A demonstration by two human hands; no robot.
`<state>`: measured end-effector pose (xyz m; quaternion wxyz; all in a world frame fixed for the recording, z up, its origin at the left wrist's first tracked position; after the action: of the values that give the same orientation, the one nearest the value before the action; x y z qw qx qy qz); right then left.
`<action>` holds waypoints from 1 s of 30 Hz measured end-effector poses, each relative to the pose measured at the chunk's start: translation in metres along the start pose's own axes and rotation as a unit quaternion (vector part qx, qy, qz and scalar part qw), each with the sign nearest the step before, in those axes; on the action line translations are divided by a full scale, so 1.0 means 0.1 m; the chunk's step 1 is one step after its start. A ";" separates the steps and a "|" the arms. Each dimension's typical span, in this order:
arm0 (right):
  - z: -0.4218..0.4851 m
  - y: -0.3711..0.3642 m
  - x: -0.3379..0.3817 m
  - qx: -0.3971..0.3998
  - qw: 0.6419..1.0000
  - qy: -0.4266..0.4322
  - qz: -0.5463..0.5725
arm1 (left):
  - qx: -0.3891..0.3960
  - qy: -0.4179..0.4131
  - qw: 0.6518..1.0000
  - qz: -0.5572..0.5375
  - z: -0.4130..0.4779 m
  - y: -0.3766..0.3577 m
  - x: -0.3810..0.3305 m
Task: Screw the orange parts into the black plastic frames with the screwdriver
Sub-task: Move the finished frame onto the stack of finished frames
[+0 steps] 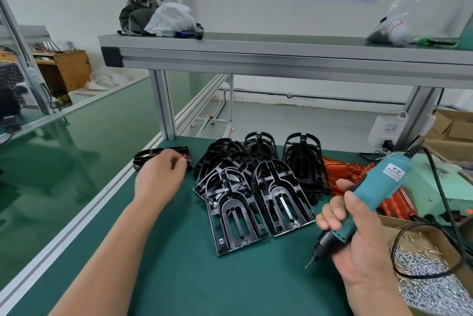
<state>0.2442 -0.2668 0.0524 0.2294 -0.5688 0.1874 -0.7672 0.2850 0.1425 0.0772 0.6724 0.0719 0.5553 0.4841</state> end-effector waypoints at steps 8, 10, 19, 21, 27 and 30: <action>-0.02 -0.01 0.04 -0.001 1.000 0.000 0.014 | 0.164 -0.141 0.972 0.090 -0.46 -0.43 -0.71; -0.02 0.00 0.04 -0.007 1.000 0.000 0.017 | 0.173 -0.131 0.972 0.092 -0.50 -0.45 -0.68; -0.05 0.04 0.08 -0.017 0.999 -0.002 0.034 | 0.224 -0.007 0.968 -0.114 -0.69 -0.47 -0.36; -0.06 0.04 0.09 -0.015 0.999 0.000 0.036 | 0.238 0.009 0.958 -0.158 -0.74 -0.44 -0.33; -0.05 0.08 0.17 -0.021 0.999 0.009 0.049 | 0.347 0.092 0.893 -0.272 -1.15 -0.44 -0.35; -0.04 0.09 0.25 -0.021 0.998 0.021 0.062 | 0.395 0.093 0.881 -0.244 -1.42 -0.43 -0.35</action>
<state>0.2351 -0.2888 0.0661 0.2601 -0.5444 0.2436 -0.7594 0.1968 0.0318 0.0203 0.6305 0.1488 0.7601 0.0502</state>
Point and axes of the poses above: each hand's wrist, its own z-axis towards the middle knuckle, its own y-axis out of the back of the hand, x = y × z, the point moved 10 cm from there along z, towards the middle knuckle, and after that the axes turned 7 degrees about -z, right-handed, at the moved point
